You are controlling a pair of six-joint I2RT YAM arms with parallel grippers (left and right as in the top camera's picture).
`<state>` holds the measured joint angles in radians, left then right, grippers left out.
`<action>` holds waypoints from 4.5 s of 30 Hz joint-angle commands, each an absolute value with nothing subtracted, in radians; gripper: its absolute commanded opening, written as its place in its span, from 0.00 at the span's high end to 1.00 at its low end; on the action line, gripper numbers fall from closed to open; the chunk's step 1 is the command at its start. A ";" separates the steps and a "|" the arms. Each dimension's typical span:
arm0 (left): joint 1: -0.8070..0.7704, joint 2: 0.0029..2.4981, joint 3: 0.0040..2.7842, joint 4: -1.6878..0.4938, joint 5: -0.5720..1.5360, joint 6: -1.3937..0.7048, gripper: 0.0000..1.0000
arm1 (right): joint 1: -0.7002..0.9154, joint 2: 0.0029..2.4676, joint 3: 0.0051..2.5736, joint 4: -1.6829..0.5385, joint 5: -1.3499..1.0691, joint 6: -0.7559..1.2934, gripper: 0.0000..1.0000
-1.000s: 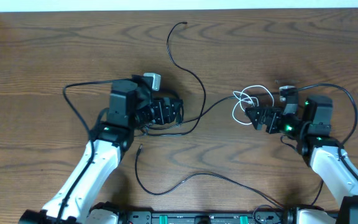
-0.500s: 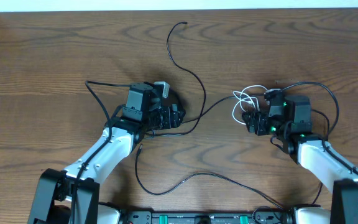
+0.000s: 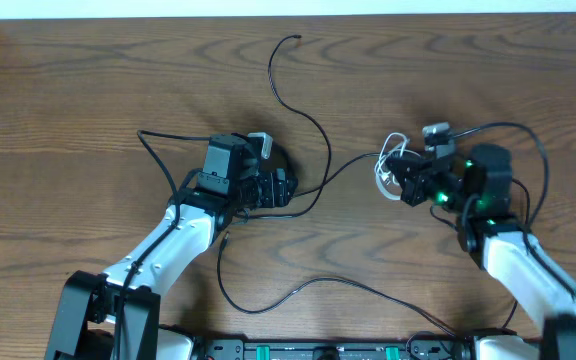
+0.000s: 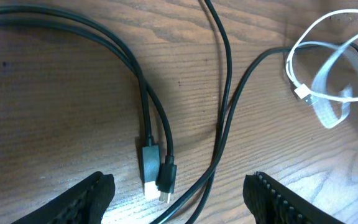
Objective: Untangle cables
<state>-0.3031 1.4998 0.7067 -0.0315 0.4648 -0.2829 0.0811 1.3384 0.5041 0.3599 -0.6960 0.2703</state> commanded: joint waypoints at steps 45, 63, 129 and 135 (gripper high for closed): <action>-0.305 1.504 0.716 -0.118 0.458 -0.253 0.29 | -0.377 1.406 1.672 0.152 -0.945 0.476 0.99; -0.305 1.504 0.685 -0.187 0.346 -0.192 0.29 | -0.543 1.406 1.676 0.235 -0.477 0.077 0.99; -0.305 1.502 0.685 -0.218 0.201 -0.314 0.35 | -0.946 2.061 1.673 -0.479 -0.326 -0.213 0.04; -0.305 1.502 0.685 -0.194 0.217 -0.320 0.35 | -0.936 2.061 1.673 -0.541 -0.651 -0.207 0.01</action>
